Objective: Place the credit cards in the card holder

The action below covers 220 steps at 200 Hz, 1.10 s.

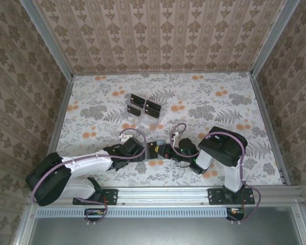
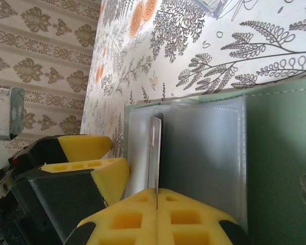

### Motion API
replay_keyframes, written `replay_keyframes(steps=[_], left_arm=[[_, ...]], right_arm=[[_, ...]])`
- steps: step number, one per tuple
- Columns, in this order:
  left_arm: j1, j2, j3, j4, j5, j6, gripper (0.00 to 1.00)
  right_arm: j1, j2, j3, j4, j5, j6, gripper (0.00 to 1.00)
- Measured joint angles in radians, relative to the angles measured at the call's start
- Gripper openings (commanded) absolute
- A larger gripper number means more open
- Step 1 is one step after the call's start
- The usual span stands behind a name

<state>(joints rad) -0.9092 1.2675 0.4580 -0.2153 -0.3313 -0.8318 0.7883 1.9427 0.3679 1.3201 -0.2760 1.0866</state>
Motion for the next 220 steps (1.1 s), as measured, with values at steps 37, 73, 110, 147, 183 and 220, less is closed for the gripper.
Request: replay_keyframes(steps=[37, 73, 110, 147, 183, 220], left_arm=[[0.000, 0.000, 0.000, 0.000, 0.000, 0.000, 1.00], [0.000, 0.000, 0.000, 0.000, 0.000, -0.001, 1.00], [0.000, 0.000, 0.000, 0.000, -0.002, -0.001, 1.00], [0.000, -0.011, 0.000, -0.014, -0.002, -0.001, 1.00], [0.023, -0.045, 0.001, -0.087, 0.006, 0.001, 1.00], [0.065, -0.088, 0.000, -0.173, 0.010, 0.006, 1.00]], right_arm=[[0.000, 0.015, 0.017, 0.006, -0.013, 0.010, 0.00], [0.000, 0.022, 0.032, -0.001, -0.022, 0.014, 0.00], [0.000, 0.008, 0.043, -0.051, -0.025, 0.013, 0.09], [0.002, -0.050, 0.067, -0.163, -0.028, -0.018, 0.28], [0.002, -0.146, 0.113, -0.384, -0.020, -0.077, 0.37], [0.002, -0.201, 0.175, -0.605, -0.011, -0.146, 0.37]])
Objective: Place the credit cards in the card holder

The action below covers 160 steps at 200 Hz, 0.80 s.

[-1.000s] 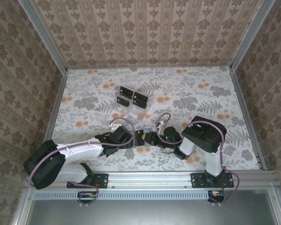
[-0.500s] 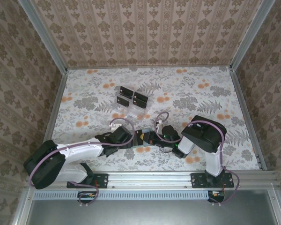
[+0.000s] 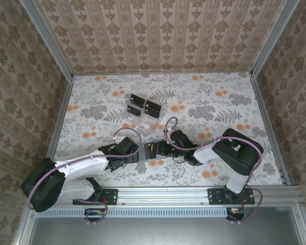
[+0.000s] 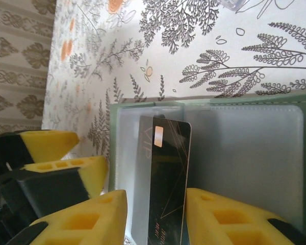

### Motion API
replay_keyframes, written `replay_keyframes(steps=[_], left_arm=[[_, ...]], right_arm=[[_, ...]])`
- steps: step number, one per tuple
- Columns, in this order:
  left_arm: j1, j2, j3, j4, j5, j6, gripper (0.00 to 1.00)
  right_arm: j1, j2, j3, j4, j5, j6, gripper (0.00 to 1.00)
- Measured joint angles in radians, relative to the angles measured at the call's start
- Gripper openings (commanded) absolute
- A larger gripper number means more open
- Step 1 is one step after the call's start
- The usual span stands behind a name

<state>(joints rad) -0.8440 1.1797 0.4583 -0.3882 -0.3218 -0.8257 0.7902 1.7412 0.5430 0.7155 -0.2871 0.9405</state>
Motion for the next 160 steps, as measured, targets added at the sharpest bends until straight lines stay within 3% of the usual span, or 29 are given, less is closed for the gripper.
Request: replay_keyframes(steps=[29, 75, 160], left_arm=[[0.020, -0.030, -0.003, -0.026, 0.003, 0.004, 1.00], [0.026, -0.025, -0.020, -0.032, 0.011, 0.006, 1.00], [0.027, 0.013, -0.013, -0.021, 0.008, 0.006, 1.00]], right_arm=[[0.000, -0.003, 0.031, -0.075, -0.002, -0.027, 0.33], [0.000, 0.013, 0.057, -0.131, -0.002, -0.048, 0.15], [0.009, 0.042, 0.096, -0.160, -0.013, -0.048, 0.09]])
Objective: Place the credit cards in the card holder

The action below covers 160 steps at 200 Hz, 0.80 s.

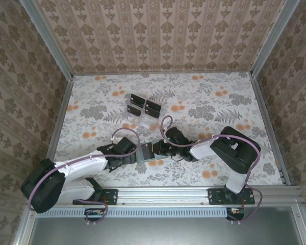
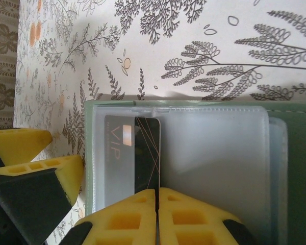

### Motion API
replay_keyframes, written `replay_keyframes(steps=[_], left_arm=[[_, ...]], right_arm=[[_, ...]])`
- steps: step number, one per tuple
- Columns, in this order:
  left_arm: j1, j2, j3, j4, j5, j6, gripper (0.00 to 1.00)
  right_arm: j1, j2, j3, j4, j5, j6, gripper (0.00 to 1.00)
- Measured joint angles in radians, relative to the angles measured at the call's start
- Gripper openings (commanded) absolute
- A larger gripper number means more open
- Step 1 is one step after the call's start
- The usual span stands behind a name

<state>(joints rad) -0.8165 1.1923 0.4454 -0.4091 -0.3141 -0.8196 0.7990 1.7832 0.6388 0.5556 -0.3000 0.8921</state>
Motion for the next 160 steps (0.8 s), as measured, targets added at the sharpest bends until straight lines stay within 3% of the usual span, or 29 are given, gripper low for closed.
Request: replay_keyframes(steps=[160], left_arm=[[-0.001, 0.018, 0.004, 0.006, -0.001, 0.000, 1.00]], right_arm=[[0.060, 0.031, 0.064, -0.049, 0.000, 0.002, 0.09]])
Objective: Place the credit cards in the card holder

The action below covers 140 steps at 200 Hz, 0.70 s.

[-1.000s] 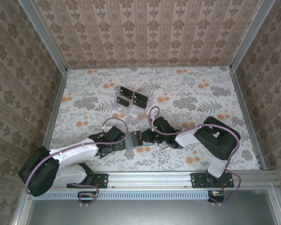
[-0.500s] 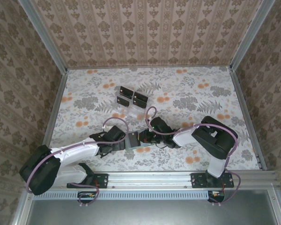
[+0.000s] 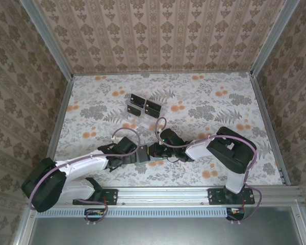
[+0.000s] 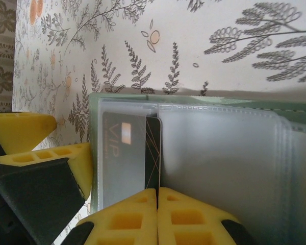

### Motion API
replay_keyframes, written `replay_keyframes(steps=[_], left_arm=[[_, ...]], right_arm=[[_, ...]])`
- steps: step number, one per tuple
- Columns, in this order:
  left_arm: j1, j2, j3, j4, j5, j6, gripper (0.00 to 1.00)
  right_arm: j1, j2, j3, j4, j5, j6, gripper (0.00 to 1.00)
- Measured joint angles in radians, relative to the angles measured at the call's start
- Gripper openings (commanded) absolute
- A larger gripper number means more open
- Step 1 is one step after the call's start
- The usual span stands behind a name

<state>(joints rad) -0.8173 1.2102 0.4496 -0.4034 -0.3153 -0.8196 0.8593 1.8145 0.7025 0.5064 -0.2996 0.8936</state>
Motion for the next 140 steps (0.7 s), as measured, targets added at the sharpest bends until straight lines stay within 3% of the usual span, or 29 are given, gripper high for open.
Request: replay_keyframes(steps=[93, 116, 140], left_arm=[[-0.008, 0.008, 0.000, 0.009, -0.010, 0.000, 1.00], [-0.008, 0.010, 0.000, 0.010, -0.011, -0.001, 1.00], [-0.008, 0.010, 0.000, 0.011, -0.012, -0.001, 1.00]], right_arm=[[0.029, 0.016, 0.039, -0.037, 0.000, 0.007, 0.10], [0.034, 0.020, 0.053, -0.052, 0.000, 0.010, 0.14], [0.039, 0.020, 0.061, -0.058, -0.001, 0.012, 0.27]])
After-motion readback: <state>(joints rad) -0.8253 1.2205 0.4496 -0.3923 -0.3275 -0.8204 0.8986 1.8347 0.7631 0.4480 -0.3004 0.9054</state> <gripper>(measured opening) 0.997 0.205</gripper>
